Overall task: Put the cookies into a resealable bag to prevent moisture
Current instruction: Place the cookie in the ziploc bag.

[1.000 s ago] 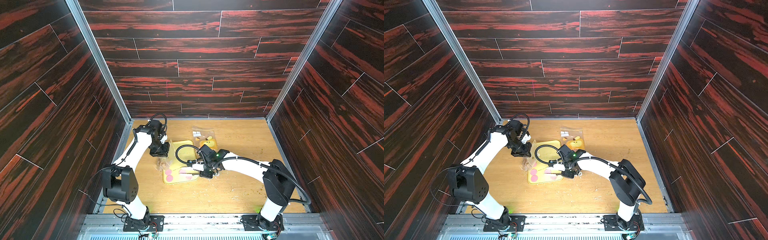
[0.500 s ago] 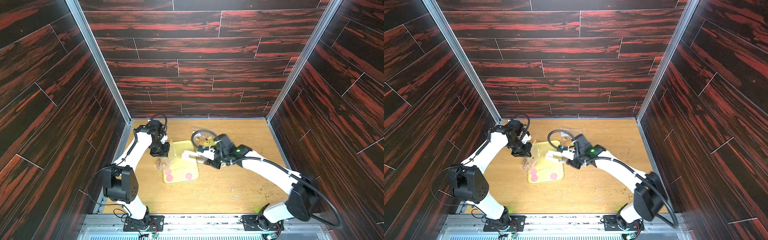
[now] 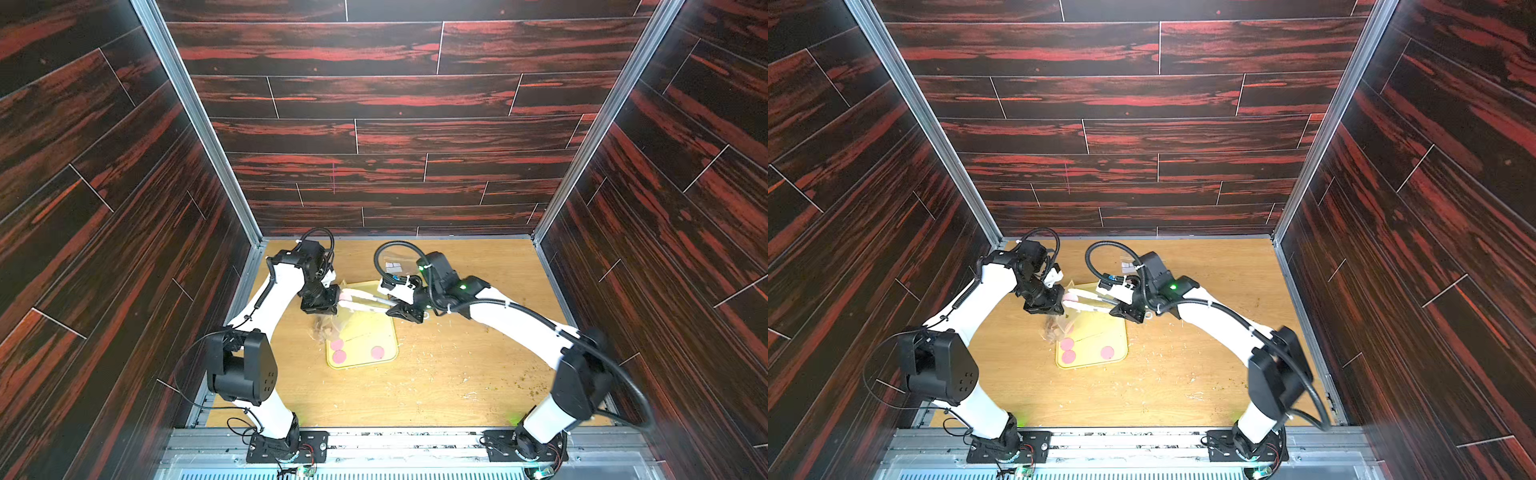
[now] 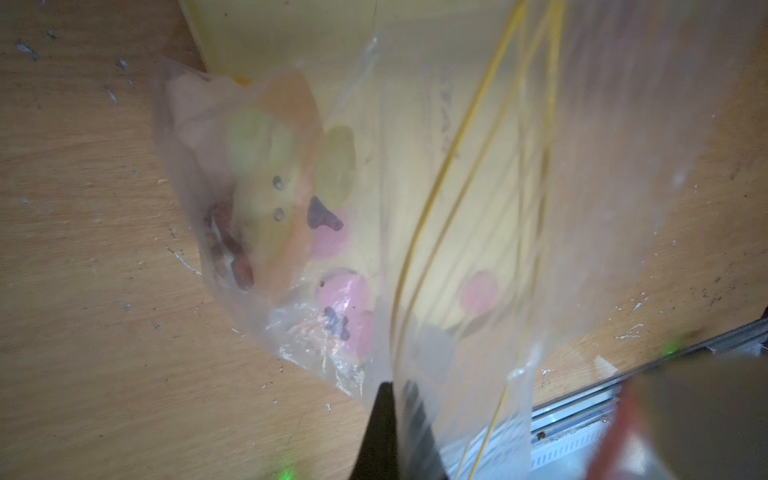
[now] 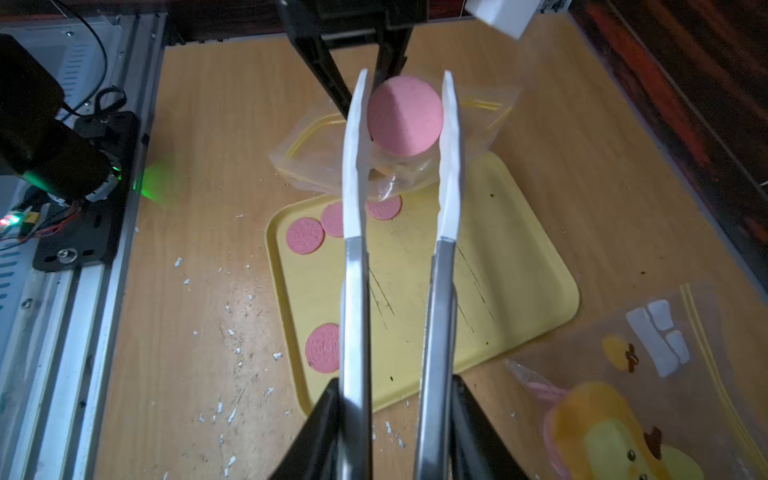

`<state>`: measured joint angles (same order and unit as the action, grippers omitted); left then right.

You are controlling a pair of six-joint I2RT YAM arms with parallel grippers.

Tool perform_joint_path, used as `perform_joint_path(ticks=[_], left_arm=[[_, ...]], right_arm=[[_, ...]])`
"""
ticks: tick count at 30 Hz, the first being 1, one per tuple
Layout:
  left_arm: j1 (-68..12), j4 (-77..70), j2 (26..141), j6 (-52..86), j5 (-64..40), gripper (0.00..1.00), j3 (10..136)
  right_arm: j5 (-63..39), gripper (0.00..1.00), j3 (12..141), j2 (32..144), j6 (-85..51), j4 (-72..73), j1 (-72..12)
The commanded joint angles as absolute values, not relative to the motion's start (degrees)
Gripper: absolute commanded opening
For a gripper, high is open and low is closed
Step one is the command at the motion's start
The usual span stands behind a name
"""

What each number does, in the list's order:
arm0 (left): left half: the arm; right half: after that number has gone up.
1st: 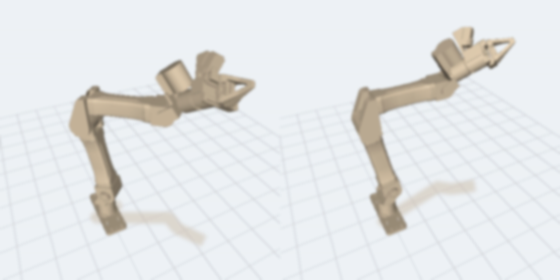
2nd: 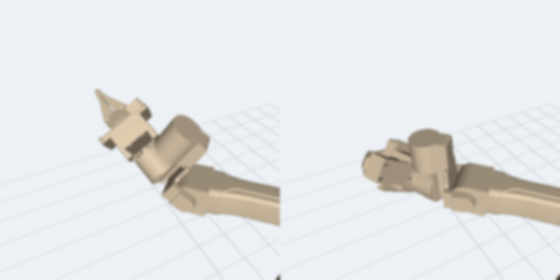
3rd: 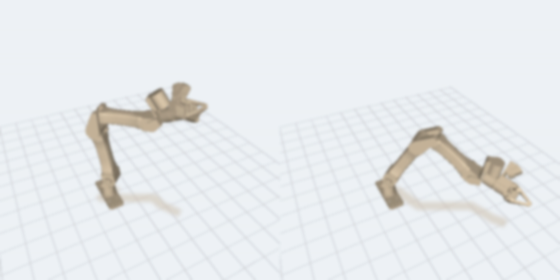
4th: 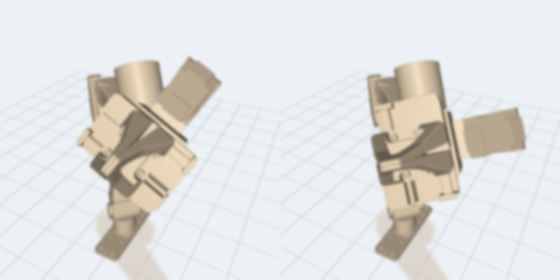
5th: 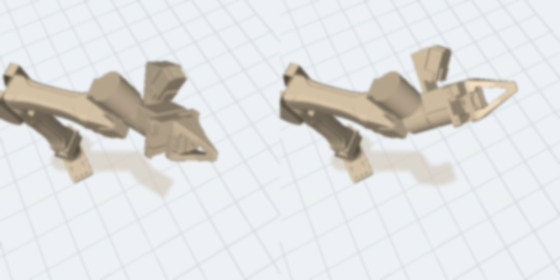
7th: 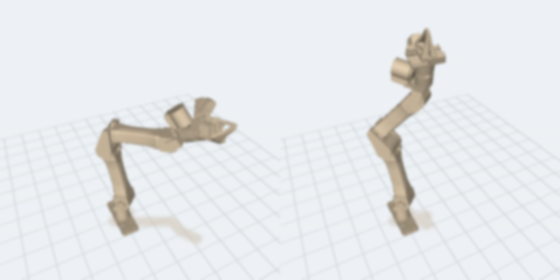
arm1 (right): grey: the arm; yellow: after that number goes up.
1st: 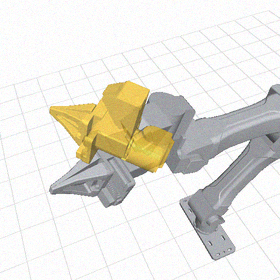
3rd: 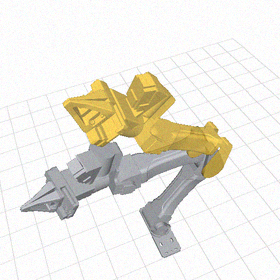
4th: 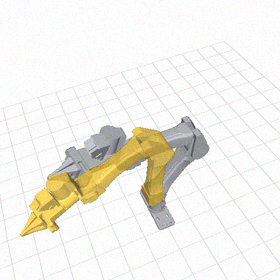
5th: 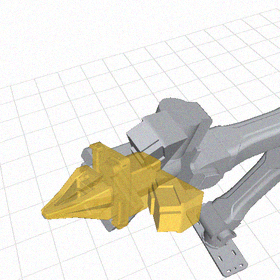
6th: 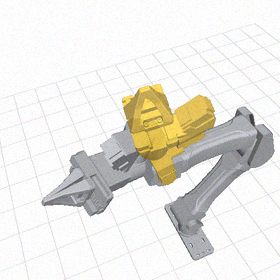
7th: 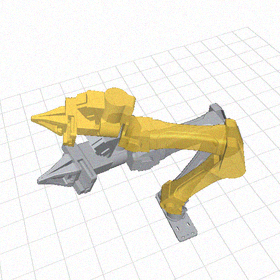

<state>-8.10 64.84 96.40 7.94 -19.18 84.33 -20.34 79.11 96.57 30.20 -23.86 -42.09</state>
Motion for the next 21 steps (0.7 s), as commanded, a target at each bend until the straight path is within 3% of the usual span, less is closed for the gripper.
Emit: perform_joint_path(ticks=[1,9,16,21], left_arm=[[-7.3,65.9,95.4,7.1,-20.9,0.0,84.8],[-6.4,65.5,95.4,6.9,-22.7,0.0,84.4],[-6.1,65.6,96.0,6.8,-22.2,0.0,84.7],[-6.1,65.7,96.2,6.5,-21.9,0.0,84.8]], right_arm=[[-22.3,0.4,82.2,99.7,31.5,-24.6,-42.2],[-24.1,0.54,81.4,98.5,31.2,-23.2,-42.2],[-23.3,0.52,74.7,89.6,30.1,-23.1,-40.4],[-15.1,0.51,66.9,82.8,30.6,-30.4,-39.7]])
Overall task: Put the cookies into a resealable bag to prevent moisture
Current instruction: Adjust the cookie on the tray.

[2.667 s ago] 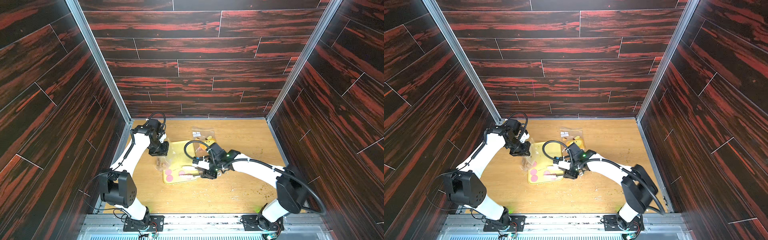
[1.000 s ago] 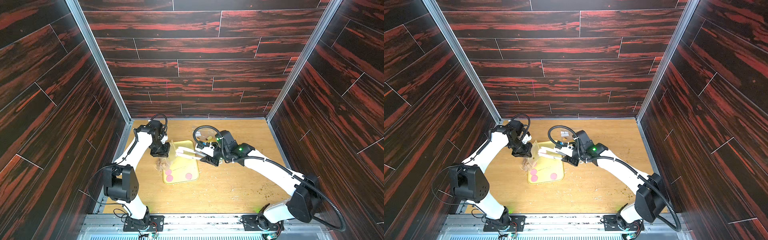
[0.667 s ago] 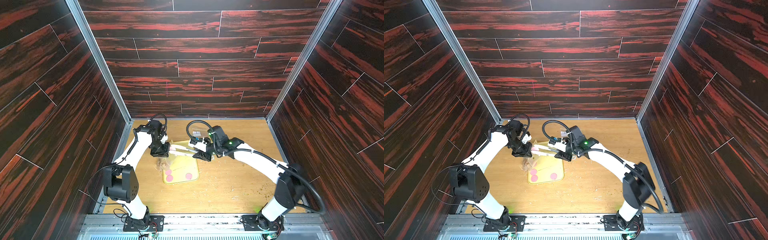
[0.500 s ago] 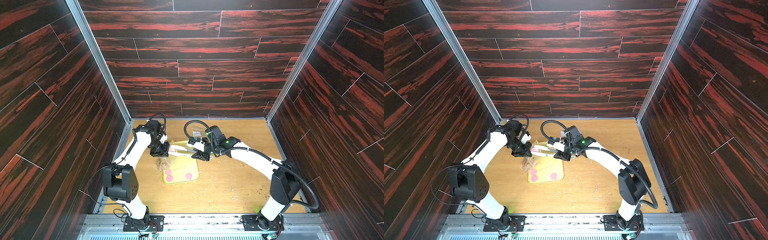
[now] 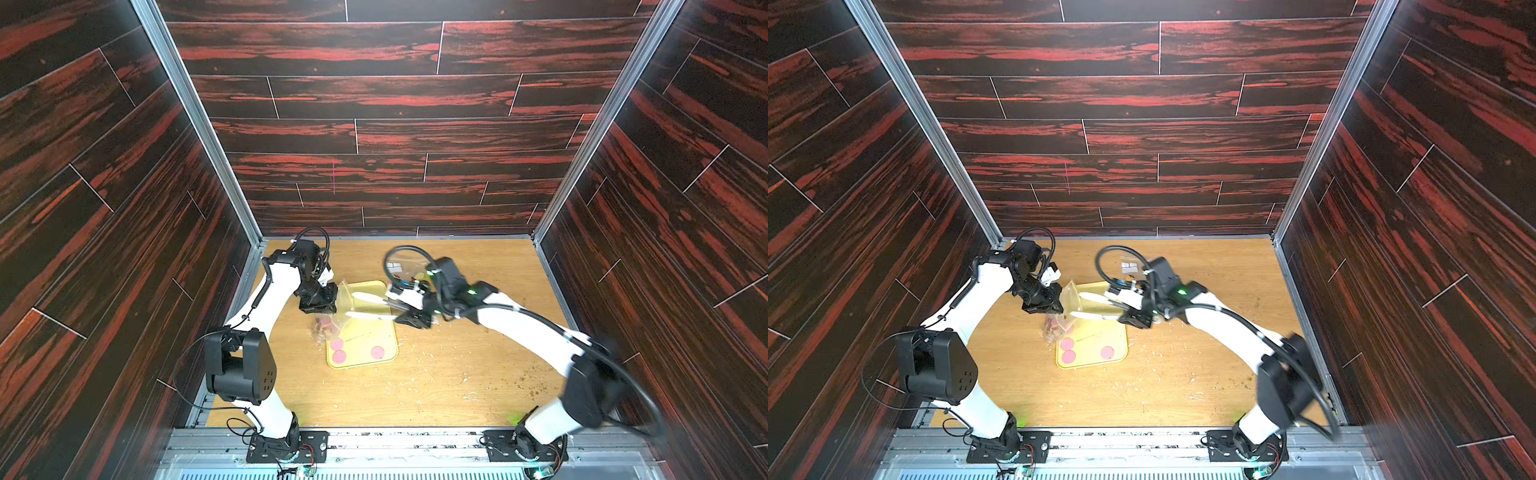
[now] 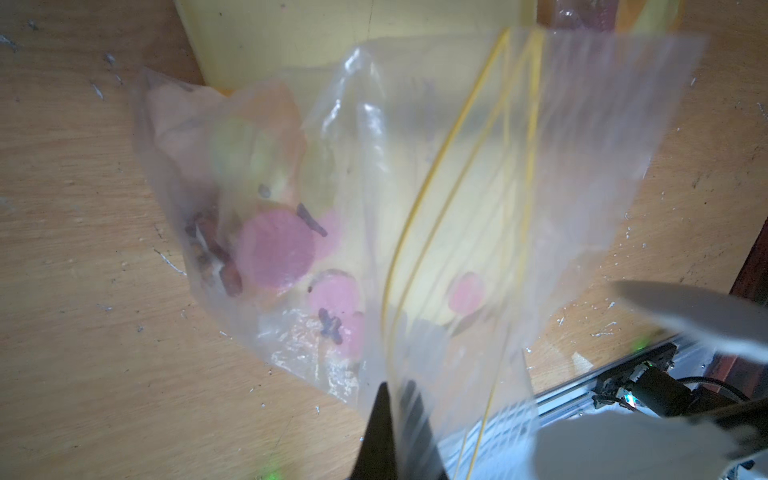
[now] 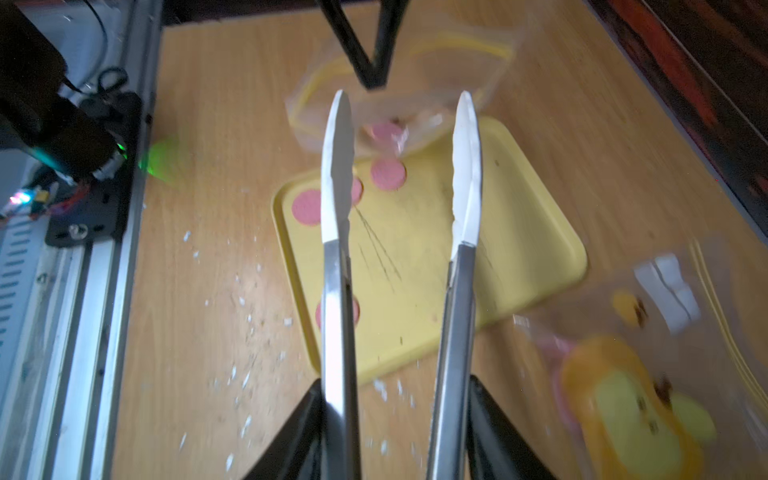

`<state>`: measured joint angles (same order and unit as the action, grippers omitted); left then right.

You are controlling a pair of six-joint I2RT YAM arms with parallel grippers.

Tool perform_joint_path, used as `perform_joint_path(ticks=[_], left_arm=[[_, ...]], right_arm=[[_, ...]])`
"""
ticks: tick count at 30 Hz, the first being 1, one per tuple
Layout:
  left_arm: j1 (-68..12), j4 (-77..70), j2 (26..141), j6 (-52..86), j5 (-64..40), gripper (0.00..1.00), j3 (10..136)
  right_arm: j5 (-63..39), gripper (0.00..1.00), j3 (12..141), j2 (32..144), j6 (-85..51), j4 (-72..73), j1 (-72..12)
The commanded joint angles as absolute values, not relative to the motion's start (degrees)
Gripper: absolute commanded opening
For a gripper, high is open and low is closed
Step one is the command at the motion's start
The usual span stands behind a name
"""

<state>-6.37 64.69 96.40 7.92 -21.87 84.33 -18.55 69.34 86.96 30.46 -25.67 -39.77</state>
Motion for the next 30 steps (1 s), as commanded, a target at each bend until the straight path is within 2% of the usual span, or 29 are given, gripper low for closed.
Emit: perform_joint_path(ticks=[1,4,11,30], left_arm=[[-6.1,65.7,96.2,6.4,-21.8,0.0,84.8],[-6.1,65.7,96.5,6.4,-21.9,0.0,85.0],[-6.1,66.2,96.8,6.0,-21.9,0.0,85.0],[-6.0,65.9,97.1,5.6,-22.3,0.0,84.2]], right_arm=[[-14.5,0.51,65.5,81.5,30.2,-32.1,-39.7],[-12.2,0.51,62.5,79.1,28.7,-35.0,-41.5],[-5.3,0.51,62.8,84.2,28.5,-43.1,-45.5],[0.0,0.5,68.6,93.8,31.7,-41.6,-47.6]])
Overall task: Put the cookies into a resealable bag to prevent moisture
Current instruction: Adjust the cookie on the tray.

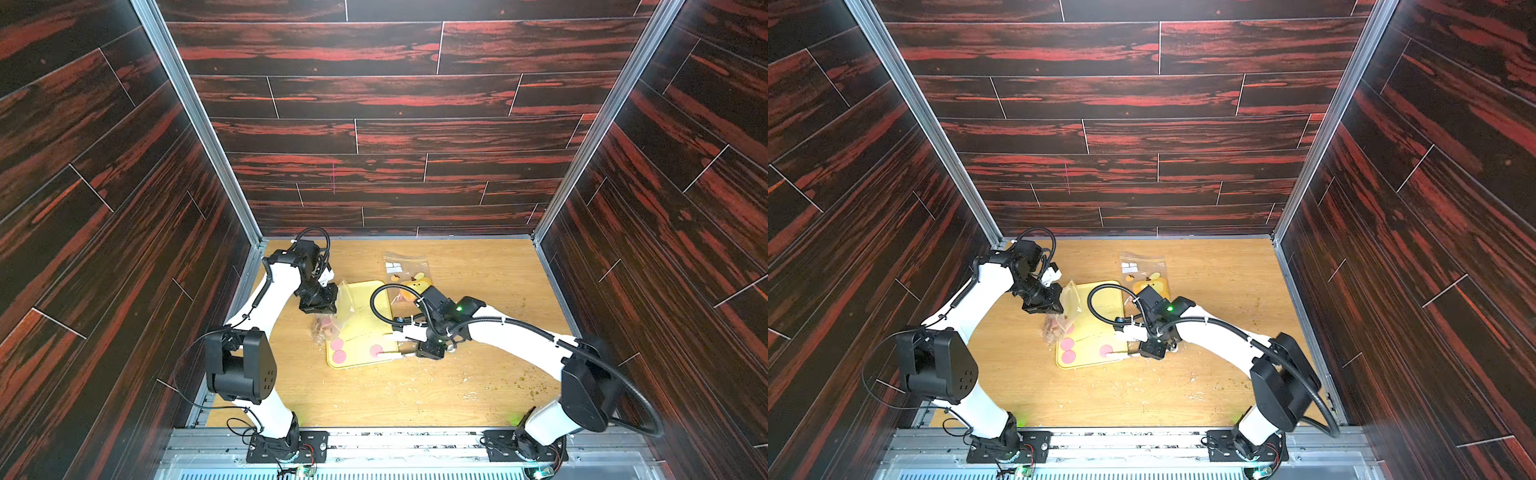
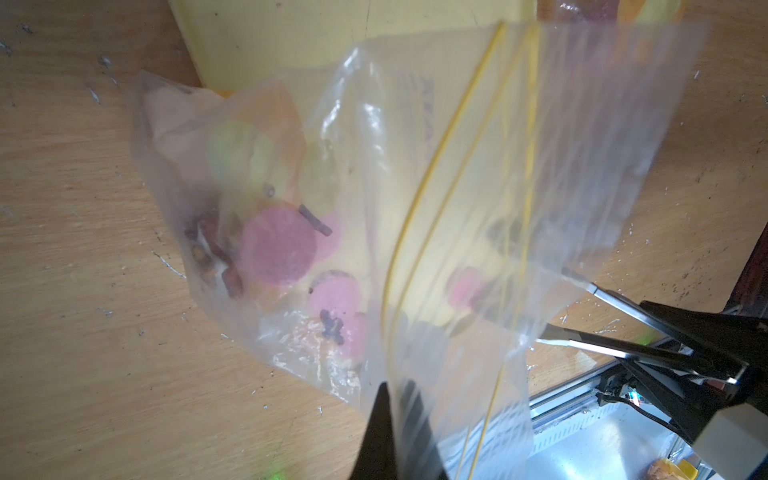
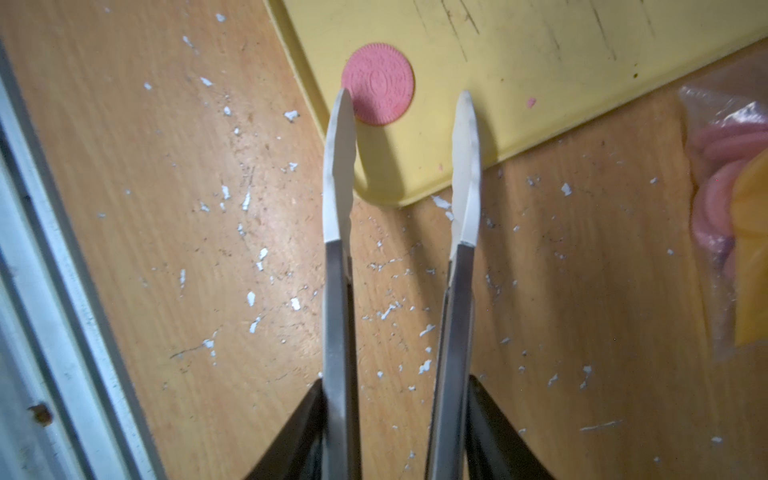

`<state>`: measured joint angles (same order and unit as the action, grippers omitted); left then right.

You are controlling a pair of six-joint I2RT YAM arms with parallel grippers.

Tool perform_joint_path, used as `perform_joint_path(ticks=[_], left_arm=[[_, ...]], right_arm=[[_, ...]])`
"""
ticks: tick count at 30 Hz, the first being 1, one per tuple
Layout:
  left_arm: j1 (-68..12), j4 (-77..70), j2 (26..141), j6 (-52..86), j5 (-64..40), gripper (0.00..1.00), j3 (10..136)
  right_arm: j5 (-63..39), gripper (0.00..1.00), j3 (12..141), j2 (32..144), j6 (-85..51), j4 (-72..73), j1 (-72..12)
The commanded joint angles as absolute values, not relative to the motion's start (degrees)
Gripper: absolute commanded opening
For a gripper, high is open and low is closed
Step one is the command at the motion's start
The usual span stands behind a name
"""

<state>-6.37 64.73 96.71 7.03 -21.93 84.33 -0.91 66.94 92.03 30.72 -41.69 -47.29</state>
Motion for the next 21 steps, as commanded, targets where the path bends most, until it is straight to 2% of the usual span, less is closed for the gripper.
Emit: perform_joint_path(ticks=[1,6,16,21], left_arm=[[-6.0,65.9,97.1,5.6,-22.3,0.0,84.3],[-6.0,65.8,97.2,5.6,-22.4,0.0,84.4],[-6.0,66.0,96.9,5.5,-22.3,0.0,84.4],[-6.0,66.0,97.0,5.6,-22.5,0.0,84.4]], right_arm=[[0.6,0.5,69.2,94.0,31.6,-41.2,-47.7],[3.4,0.49,72.1,96.5,31.1,-39.2,-47.2],[-7.2,0.5,69.7,92.4,32.5,-39.0,-47.1],[-5.0,0.51,70.2,94.7,32.0,-38.3,-47.3]])
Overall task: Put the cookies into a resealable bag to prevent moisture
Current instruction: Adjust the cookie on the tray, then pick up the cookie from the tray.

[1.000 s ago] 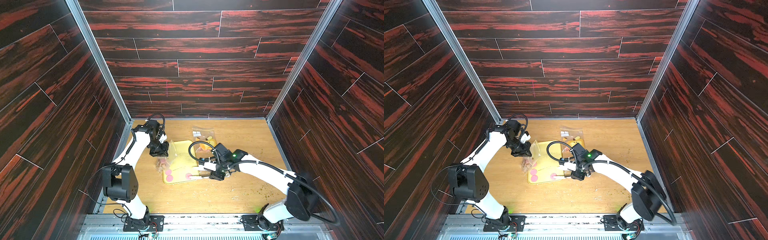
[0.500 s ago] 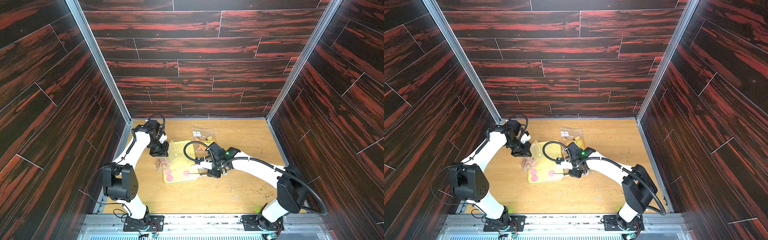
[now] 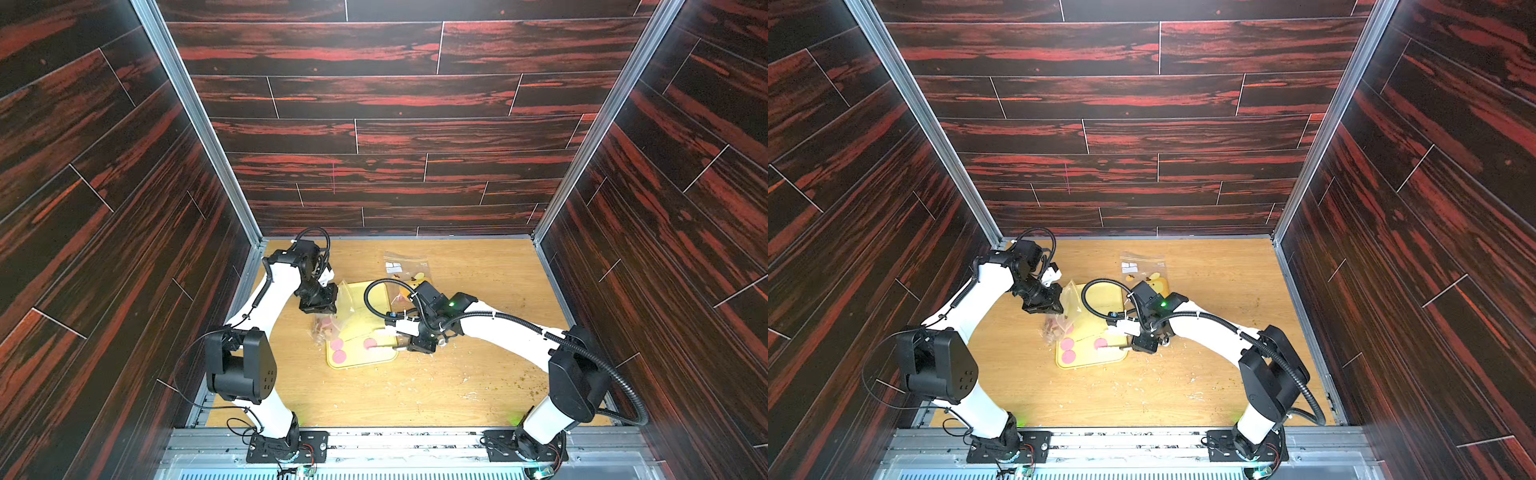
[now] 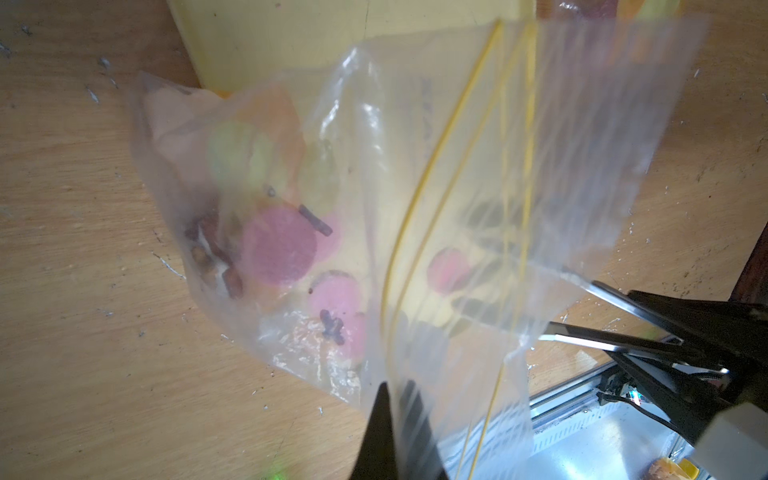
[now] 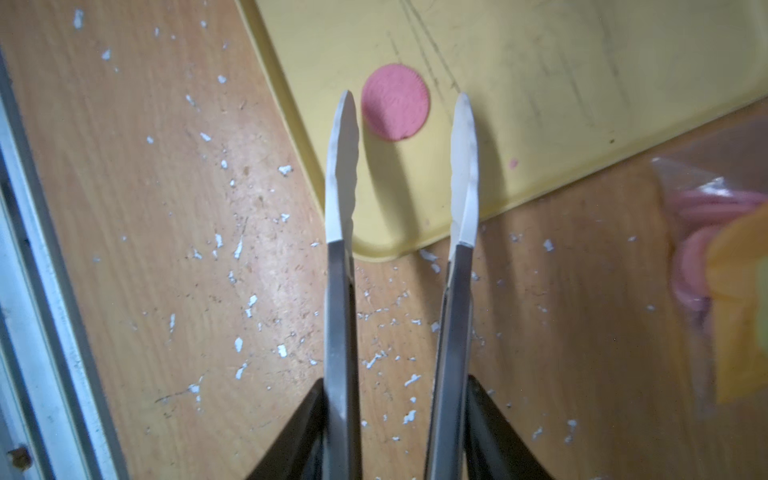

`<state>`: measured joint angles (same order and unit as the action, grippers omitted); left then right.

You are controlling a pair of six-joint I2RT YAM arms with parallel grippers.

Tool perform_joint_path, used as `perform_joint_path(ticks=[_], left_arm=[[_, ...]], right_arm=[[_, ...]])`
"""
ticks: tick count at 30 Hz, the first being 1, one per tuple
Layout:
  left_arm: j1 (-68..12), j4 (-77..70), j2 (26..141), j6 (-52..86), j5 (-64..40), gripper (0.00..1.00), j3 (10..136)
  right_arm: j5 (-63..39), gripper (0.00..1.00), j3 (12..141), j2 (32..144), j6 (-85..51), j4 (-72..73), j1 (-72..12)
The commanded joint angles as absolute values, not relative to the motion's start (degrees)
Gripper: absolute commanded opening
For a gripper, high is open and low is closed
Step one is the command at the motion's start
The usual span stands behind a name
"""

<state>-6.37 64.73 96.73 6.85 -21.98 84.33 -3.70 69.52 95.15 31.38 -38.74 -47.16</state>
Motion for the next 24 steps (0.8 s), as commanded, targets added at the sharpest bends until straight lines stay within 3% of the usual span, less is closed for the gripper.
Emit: perform_joint_path(ticks=[1,24], left_arm=[[-6.0,66.0,97.0,5.6,-22.5,0.0,84.4],[-6.1,66.5,97.2,5.2,-22.5,0.0,84.6]], right_arm=[[-4.6,0.51,70.6,95.3,31.9,-38.0,-47.3],[-0.3,0.47,74.8,101.6,32.7,-39.6,-49.7]])
